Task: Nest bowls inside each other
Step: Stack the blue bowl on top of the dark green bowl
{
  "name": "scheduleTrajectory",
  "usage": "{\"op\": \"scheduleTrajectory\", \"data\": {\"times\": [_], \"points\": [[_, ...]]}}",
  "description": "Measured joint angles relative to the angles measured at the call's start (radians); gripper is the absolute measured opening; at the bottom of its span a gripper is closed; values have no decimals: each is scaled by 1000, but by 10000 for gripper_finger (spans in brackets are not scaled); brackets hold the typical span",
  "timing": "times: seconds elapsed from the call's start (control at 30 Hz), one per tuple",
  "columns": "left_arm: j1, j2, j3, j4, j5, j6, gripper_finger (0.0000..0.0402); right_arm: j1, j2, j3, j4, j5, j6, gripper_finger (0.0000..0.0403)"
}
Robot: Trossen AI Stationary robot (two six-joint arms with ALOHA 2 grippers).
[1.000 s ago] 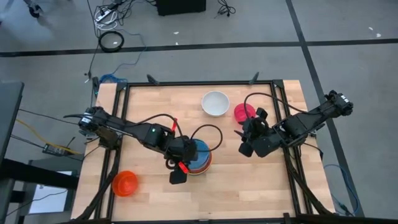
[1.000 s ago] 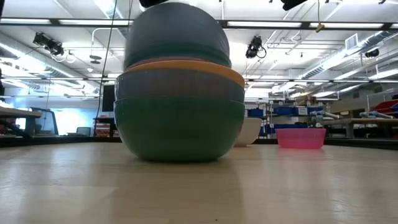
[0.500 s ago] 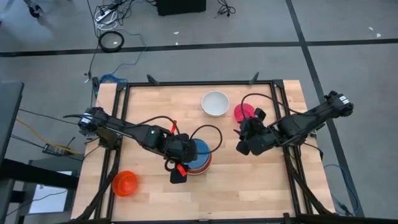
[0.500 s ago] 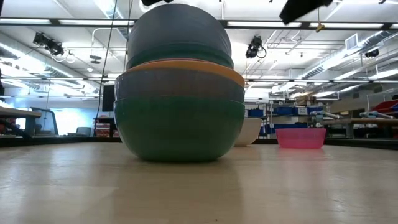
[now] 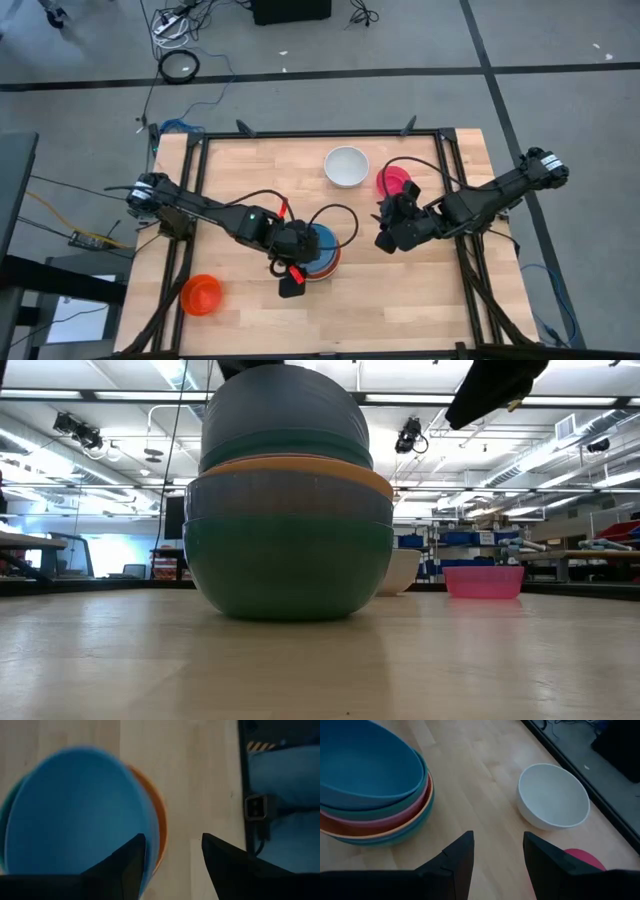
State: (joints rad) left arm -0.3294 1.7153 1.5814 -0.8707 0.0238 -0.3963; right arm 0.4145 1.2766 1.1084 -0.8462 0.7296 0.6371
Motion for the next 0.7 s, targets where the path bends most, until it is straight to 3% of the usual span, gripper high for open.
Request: {"op": "scheduleTrajectory", "data": {"times": [0.17,0.47,0.7], "points": [[0,-1,4,25,6,0,203,0,0,0,9,2,-3,158],[-1,-6,146,-123,-57,0,203,-48,0,0,30,25,-19,158],[-12,-8,183,-188,-157,6,203,-149,0,0,72,-156,56,158]]}}
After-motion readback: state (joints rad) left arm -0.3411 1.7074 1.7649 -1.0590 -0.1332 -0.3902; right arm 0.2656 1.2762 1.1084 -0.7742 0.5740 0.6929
